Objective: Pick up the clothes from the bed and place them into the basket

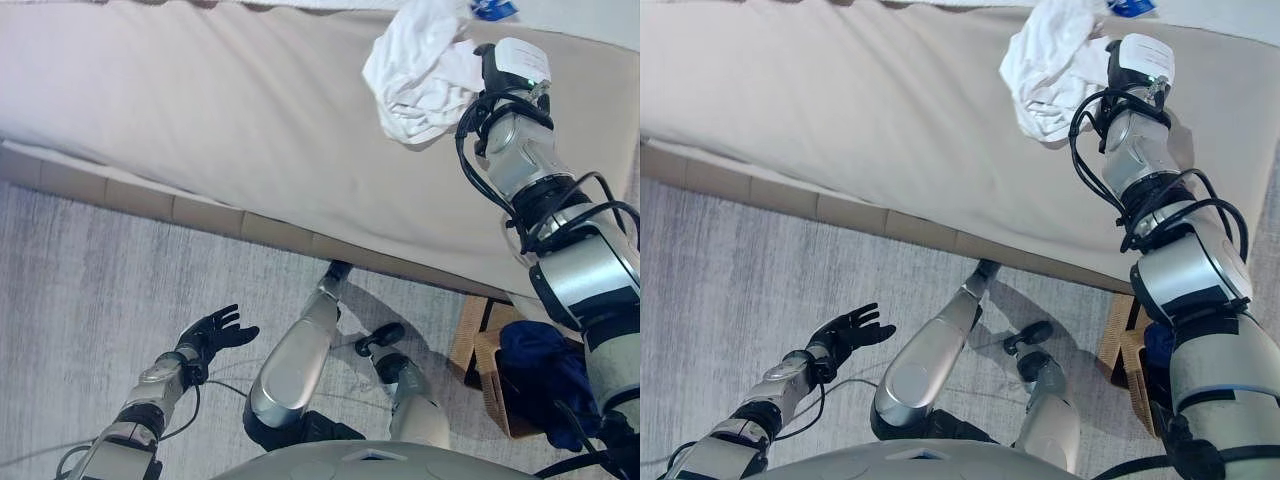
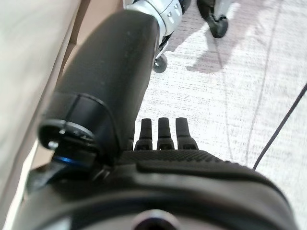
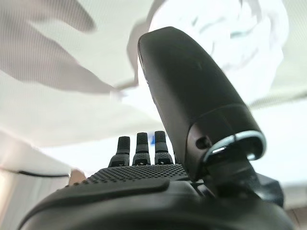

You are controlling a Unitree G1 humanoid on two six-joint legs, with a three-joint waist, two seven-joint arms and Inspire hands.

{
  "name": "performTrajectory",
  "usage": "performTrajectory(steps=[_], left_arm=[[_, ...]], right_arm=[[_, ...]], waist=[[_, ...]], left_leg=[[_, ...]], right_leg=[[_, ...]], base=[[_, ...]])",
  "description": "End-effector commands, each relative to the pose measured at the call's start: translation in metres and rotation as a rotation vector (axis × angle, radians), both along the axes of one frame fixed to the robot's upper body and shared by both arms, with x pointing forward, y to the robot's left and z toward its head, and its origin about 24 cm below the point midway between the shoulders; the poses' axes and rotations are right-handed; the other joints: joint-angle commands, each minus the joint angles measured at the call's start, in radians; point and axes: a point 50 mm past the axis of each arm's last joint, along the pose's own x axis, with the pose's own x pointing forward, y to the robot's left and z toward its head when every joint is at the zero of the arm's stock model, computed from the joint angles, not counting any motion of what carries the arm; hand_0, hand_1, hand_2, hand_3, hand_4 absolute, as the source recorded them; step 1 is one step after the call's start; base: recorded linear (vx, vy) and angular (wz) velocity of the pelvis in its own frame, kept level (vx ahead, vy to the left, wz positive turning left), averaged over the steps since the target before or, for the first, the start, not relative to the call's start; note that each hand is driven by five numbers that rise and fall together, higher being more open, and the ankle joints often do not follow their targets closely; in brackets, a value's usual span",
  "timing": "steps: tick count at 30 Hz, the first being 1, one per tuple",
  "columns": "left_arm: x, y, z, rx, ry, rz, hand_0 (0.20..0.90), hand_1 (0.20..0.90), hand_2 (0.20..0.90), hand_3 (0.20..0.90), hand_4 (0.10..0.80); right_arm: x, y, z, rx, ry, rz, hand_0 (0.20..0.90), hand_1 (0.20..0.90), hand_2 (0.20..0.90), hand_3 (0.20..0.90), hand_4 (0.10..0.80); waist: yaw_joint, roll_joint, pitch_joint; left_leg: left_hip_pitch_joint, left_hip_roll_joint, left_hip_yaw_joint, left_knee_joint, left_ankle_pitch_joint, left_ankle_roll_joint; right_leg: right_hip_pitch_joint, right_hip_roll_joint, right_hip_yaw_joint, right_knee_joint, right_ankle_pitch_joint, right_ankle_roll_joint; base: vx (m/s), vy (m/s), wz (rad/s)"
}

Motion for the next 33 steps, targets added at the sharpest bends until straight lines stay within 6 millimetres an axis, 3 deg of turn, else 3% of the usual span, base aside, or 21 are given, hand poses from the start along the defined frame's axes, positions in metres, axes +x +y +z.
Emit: performTrajectory(steps=[1,5,9,13,14,15,16,25,28,33], left_arm=[[-0.021,0.009,-0.003,-0.023,-0.028,0.008,0.9,0.9,0.9,0.9,0.8],[-0.019,0.007,0.001,-0.052,-0.073,0.01,0.9,0.9,0.9,0.9,0.8],[-0.019,0.006,0.005,-0.101,-0.131,0.022,0.9,0.9,0.9,0.9,0.8],[-0.025,0.007,0.004,-0.121,-0.132,0.021,0.9,0.9,0.9,0.9,0.8],[-0.026,0.006,0.003,-0.124,-0.131,0.022,0.9,0.9,0.9,0.9,0.8],[-0.029,0.006,0.002,-0.132,-0.125,0.025,0.9,0.9,0.9,0.9,0.8],[-0.033,0.006,0.0,-0.137,-0.119,0.027,0.9,0.9,0.9,0.9,0.8],[-0.051,0.008,-0.007,-0.153,-0.098,0.038,0.9,0.9,0.9,0.9,0.8],[-0.056,0.012,-0.008,-0.142,-0.094,0.064,0.9,0.9,0.9,0.9,0.8],[-0.056,0.026,-0.007,-0.059,-0.066,0.098,0.9,0.9,0.9,0.9,0.8]], right_arm=[[-0.005,0.001,0.064,-0.144,-0.172,-0.051,0.9,0.9,0.9,0.9,0.8],[-0.005,-0.002,0.07,-0.132,-0.176,-0.091,0.9,0.9,0.9,0.9,0.8],[-0.009,-0.01,0.083,-0.057,-0.249,-0.12,0.9,0.9,0.9,0.9,0.8],[-0.01,-0.001,0.103,-0.035,-0.371,-0.025,0.9,0.9,0.9,0.9,0.8],[-0.01,0.001,0.105,-0.038,-0.379,-0.015,0.844,0.844,0.844,0.834,0.734],[-0.01,0.007,0.112,-0.033,-0.422,0.025,0.354,0.354,0.354,0.263,0.163],[-0.011,0.013,0.119,-0.028,-0.458,0.064,0.3,0.3,0.3,0.2,0.1],[-0.016,0.055,0.137,-0.081,-0.571,0.278,0.3,0.3,0.3,0.2,0.1],[-0.017,0.063,0.133,0.007,-0.585,0.358,0.3,0.3,0.3,0.2,0.1],[-0.018,0.069,0.116,0.207,-0.529,0.534,0.3,0.3,0.3,0.2,0.1]], waist=[[0.021,0.028,0.002],[0.039,0.038,0.002],[0.052,0.057,0.002],[0.058,0.072,0.002],[0.059,0.073,0.002],[0.06,0.078,0.002],[0.058,0.081,0.002],[0.041,0.069,0.002],[0.035,0.053,0.002],[0.004,-0.013,0.002]], left_leg=[[-0.028,0.014,0.06,-0.022,-0.063,0.058],[-0.087,0.015,0.054,-0.013,-0.054,0.058],[-0.178,0.012,0.043,0.022,-0.045,0.058],[-0.243,0.012,0.032,0.061,-0.043,0.055],[-0.25,0.012,0.031,0.063,-0.043,0.055],[-0.269,0.017,0.028,0.069,-0.039,0.053],[-0.288,0.021,0.026,0.08,-0.037,0.051],[-0.335,0.055,0.031,0.112,-0.025,0.032],[-0.305,0.065,0.024,0.11,-0.028,0.023],[-0.172,0.076,0.041,0.092,-0.057,0.005]], right_leg=[[0.009,0.0,-0.02,0.113,-0.012,-0.016],[-0.046,-0.018,-0.048,0.168,-0.024,-0.011],[-0.135,-0.014,-0.064,0.275,-0.08,-0.019],[-0.207,-0.025,-0.064,0.349,-0.12,-0.027],[-0.215,-0.027,-0.063,0.354,-0.124,-0.027],[-0.235,-0.03,-0.063,0.363,-0.131,-0.027],[-0.257,-0.033,-0.059,0.375,-0.138,-0.027],[-0.279,-0.01,-0.027,0.34,-0.148,-0.032],[-0.23,0.014,-0.014,0.269,-0.126,-0.03],[-0.067,0.06,0.027,0.076,-0.045,-0.018]], base=[[-0.03,0.05,0.12],[-0.053,0.055,0.14],[-0.055,0.049,0.02],[-0.013,0.027,0.01],[0.0,0.0,0.0],[-0.011,0.031,-0.03],[-0.016,0.046,-0.08],[-0.003,0.008,-0.07],[-0.003,-0.057,-0.19],[0.006,-0.129,-0.43]])
